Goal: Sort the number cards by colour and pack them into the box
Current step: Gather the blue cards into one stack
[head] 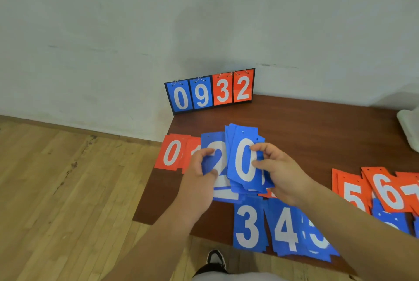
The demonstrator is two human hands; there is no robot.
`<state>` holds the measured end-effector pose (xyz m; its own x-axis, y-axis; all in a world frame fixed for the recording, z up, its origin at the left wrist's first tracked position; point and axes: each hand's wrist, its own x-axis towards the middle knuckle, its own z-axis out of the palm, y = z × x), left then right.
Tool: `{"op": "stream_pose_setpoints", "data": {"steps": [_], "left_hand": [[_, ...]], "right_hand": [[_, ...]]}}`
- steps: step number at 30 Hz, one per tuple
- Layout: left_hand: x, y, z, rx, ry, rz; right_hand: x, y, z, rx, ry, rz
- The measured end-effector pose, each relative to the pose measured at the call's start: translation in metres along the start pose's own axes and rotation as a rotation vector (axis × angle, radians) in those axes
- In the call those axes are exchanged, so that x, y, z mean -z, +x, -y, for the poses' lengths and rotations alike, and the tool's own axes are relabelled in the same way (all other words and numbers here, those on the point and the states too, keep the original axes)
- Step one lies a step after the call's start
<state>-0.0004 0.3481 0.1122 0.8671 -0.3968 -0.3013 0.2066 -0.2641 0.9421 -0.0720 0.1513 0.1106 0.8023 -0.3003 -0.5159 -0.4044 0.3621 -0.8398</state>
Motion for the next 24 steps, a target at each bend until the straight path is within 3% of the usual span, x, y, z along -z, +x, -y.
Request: {"op": "stream_pose_setpoints", "data": {"steps": [5,11,16,19,24], "left_hand": [[-0.028,0.010,-0.021,-0.092,0.016,0.138],[-0.063,0.032,-0.047,-0.009,-0.035,0.301],[-0.088,0.036,-0.051,-0.036,0.138,0.437],[-0.113,0.035,-0.049,-0.031,0.158,0.439],[-0.156,0.022,-0.036,-0.062,0.053,0.368]], "right_hand": [[0.007,-0.002,0.013,-0.011,-0.058,-0.080],[0.039,-0.007,0.028,0.007,-0.009,-0.120],[0.064,-0.020,0.039,0.028,0.083,-0.137],[0.079,-0.025,0.042,0.032,0.105,-0.119],[0.125,-0.033,0.043,0.051,-0.090,-0.087]]}}
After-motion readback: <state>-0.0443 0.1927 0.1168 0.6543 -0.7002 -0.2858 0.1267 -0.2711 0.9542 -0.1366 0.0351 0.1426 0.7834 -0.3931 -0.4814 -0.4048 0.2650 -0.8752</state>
